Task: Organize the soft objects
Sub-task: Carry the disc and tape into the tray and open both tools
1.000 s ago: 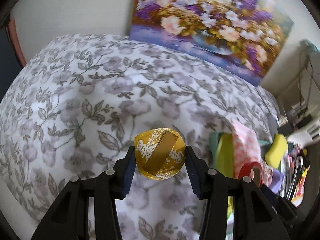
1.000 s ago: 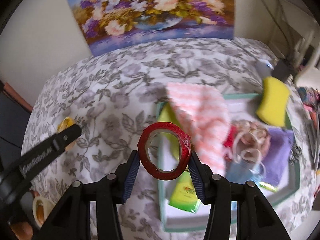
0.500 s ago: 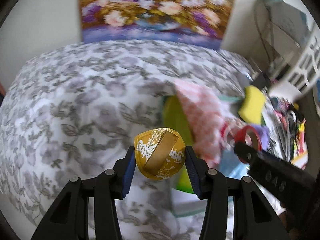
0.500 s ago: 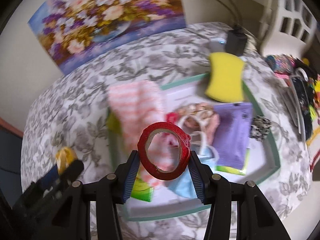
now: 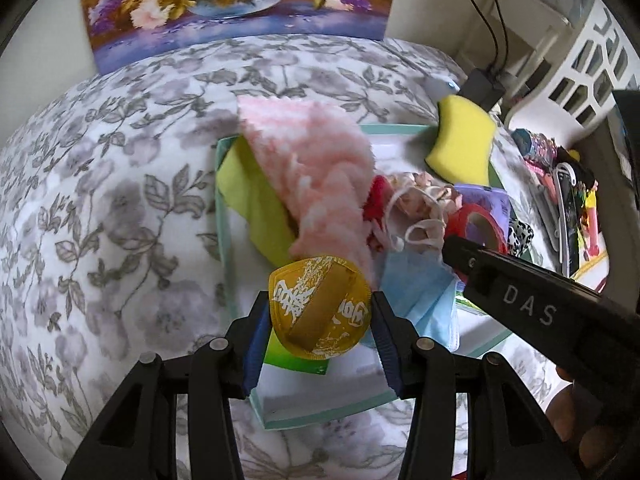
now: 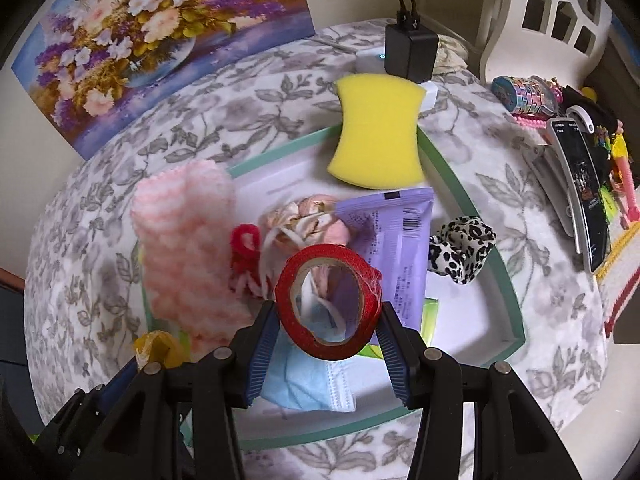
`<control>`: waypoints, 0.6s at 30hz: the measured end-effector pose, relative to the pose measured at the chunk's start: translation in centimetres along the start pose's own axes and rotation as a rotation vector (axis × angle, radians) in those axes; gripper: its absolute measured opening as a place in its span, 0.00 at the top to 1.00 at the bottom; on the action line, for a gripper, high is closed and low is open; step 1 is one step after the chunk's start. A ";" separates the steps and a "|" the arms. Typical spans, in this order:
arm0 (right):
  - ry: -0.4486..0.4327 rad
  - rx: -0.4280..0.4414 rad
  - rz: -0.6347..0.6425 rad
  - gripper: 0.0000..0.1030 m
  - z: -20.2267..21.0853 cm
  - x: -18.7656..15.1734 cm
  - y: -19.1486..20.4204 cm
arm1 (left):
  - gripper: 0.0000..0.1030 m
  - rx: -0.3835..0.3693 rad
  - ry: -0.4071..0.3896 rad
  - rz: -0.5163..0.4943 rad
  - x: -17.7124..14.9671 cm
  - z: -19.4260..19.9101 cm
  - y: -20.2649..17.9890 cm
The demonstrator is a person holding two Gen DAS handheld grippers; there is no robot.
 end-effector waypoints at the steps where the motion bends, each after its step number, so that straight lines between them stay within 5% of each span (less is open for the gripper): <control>1: 0.003 0.003 -0.003 0.48 -0.1 0.1 -0.1 | 0.51 0.000 0.002 -0.006 0.0 -0.1 -0.2; 18: 0.010 0.036 -0.021 0.45 0.1 0.0 0.1 | 0.32 -0.029 0.002 0.059 0.1 0.5 1.4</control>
Point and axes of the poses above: each gripper's, at about its wrist camera, not at the fingertips, and z roughly against the way its jaws point, y to its left, x to its top, the point moved 2 cm from there along -z, roughly the way its jaws point, and after that the axes turned 5 degrees about -z, right-handed, at the moved point
